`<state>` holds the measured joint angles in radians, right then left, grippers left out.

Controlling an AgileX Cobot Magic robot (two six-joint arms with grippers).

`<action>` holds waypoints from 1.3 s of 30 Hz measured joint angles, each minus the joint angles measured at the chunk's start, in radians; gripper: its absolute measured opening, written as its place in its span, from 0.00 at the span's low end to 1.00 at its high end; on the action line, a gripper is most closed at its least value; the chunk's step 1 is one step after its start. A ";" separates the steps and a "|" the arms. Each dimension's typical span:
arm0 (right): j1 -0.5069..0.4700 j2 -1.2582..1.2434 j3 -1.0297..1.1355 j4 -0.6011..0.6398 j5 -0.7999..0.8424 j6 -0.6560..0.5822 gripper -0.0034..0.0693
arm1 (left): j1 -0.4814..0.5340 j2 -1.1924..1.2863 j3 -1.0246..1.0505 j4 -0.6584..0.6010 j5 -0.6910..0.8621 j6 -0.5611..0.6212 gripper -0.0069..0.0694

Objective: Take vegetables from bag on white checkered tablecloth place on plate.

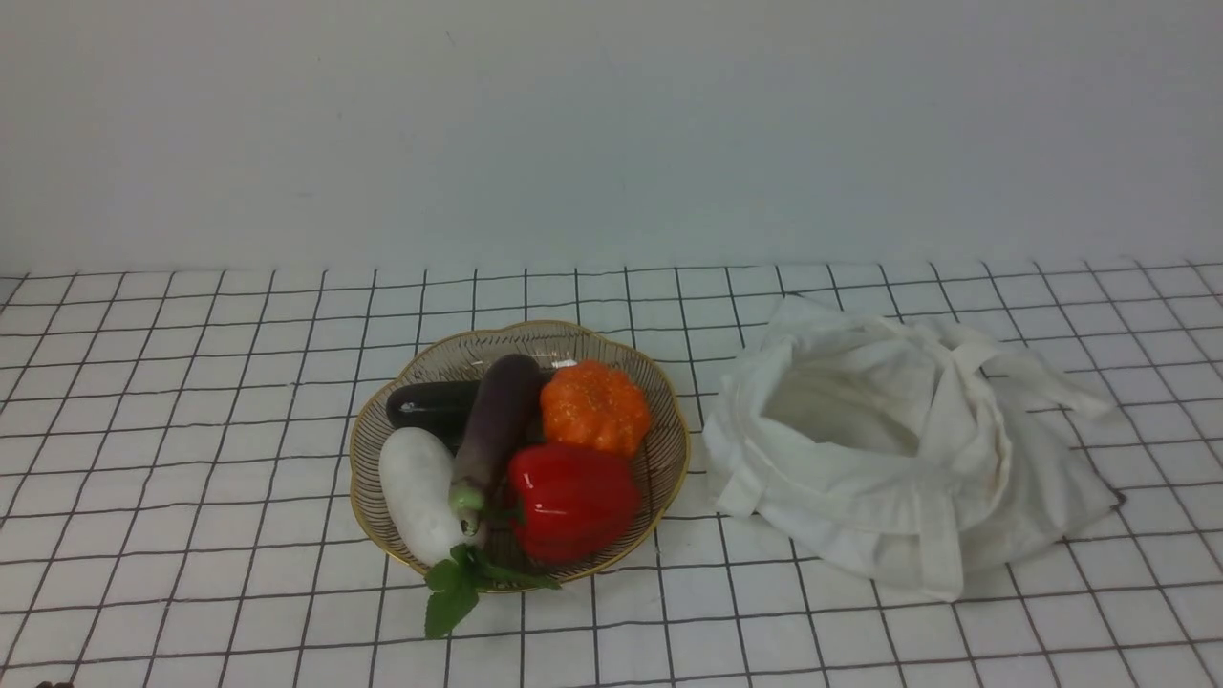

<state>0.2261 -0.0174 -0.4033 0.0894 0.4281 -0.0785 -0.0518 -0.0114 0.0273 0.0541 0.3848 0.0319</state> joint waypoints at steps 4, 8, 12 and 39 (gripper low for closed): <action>-0.026 0.000 0.082 -0.052 0.000 -0.004 0.03 | 0.000 0.000 0.000 0.000 0.000 0.000 0.08; -0.151 0.000 0.229 -0.089 -0.006 -0.005 0.03 | 0.000 0.000 0.000 0.000 0.000 0.000 0.08; -0.224 0.001 0.346 -0.089 -0.016 -0.005 0.03 | 0.000 0.000 0.000 0.000 0.000 0.000 0.08; -0.269 0.002 0.421 -0.089 -0.029 -0.003 0.03 | 0.000 0.000 0.000 0.000 0.000 0.000 0.08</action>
<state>-0.0434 -0.0154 0.0182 0.0000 0.3990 -0.0819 -0.0518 -0.0114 0.0273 0.0541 0.3848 0.0319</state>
